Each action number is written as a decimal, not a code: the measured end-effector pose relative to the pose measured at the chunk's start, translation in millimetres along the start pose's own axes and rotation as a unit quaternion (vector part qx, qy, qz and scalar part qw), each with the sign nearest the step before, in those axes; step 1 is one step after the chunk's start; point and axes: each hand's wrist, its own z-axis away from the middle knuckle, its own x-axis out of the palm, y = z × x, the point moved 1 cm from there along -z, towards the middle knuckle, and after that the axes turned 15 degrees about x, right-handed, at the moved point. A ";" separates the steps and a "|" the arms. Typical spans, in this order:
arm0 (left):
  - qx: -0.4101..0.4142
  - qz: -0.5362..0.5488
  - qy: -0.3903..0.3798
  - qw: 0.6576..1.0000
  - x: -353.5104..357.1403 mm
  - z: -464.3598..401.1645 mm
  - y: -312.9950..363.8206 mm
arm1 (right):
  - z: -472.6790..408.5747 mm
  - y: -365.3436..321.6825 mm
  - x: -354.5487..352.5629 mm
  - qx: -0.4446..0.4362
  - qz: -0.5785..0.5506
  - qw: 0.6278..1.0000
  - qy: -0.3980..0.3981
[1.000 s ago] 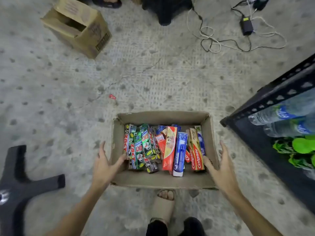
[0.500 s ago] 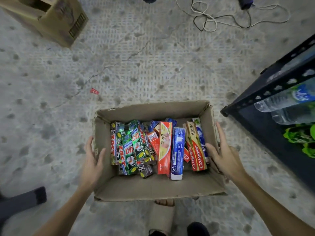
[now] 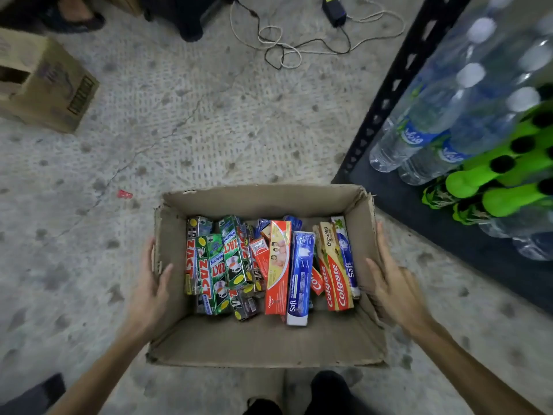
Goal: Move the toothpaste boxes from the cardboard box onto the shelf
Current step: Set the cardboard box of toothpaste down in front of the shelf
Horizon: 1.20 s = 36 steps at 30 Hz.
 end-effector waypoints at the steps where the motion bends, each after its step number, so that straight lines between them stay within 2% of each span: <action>1: 0.018 0.003 -0.012 1.000 7.5 -3.1 11.4 | 7.8 13.2 -9.3 0.011 -0.007 1.000 0.003; 7: 0.099 0.044 -0.100 0.989 76.1 -10.3 78.6 | 53.1 108.0 -57.4 0.100 -0.048 0.993 0.040; 12: 0.145 0.081 -0.164 0.972 150.9 -9.0 128.3 | 89.0 181.5 -95.7 0.149 -0.018 0.984 0.093; 23: 0.209 0.099 -0.240 0.943 284.7 24.9 208.1 | 139.5 313.6 -127.6 0.235 -0.037 0.956 0.171; 29: 0.225 0.125 -0.274 0.927 328.0 29.3 218.9 | 137.8 348.7 -118.1 0.246 -0.047 0.951 0.182; 36: 0.261 0.118 -0.266 0.920 343.1 30.1 215.8 | 131.1 356.8 -106.8 0.244 -0.065 0.949 0.191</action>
